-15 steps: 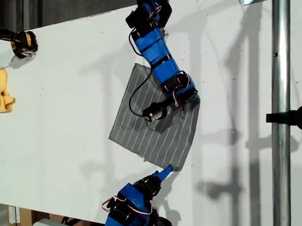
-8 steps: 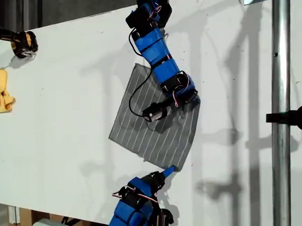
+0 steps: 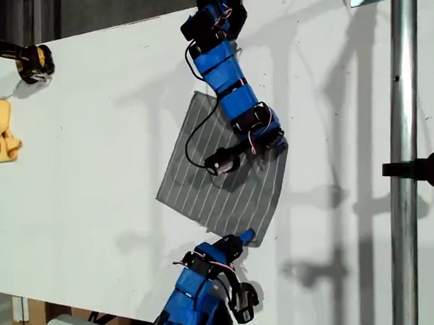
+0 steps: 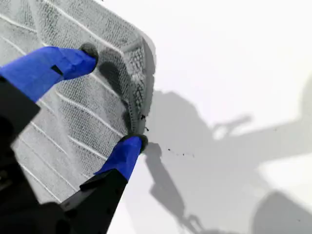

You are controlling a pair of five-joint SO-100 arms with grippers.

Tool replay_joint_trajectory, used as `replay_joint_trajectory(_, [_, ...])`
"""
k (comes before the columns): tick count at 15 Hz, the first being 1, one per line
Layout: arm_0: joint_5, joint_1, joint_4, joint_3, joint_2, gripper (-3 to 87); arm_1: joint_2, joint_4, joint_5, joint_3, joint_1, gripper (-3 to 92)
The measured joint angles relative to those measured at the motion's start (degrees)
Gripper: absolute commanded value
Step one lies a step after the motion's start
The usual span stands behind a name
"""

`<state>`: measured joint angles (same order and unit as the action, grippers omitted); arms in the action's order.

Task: Grasp corners of a towel and fold twice.

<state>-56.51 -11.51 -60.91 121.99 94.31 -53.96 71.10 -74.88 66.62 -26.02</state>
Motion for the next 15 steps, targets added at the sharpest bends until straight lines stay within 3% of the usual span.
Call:
replay_joint_trajectory(5, [-6.59,-2.9,2.99,-0.97,-2.9,23.6,0.0,-0.18,0.53,0.0,0.0,-0.1])
replay_joint_trajectory(7, [-9.49,-3.96,2.99,-0.97,-2.9,3.2,0.0,-0.35,0.53,0.0,0.0,-0.1])
replay_joint_trajectory(8, [-10.9,-3.96,2.99,-0.97,-2.9,-2.1,0.0,-0.44,0.53,0.0,0.0,-0.1])
replay_joint_trajectory(11, [-12.74,-3.78,1.41,-1.49,-2.9,-2.3,0.0,-1.41,0.53,0.0,0.53,-0.1])
replay_joint_trajectory(15, [-13.01,-3.78,-7.65,-9.23,-0.18,-2.3,-1.05,-0.44,0.53,0.09,0.79,-0.1])
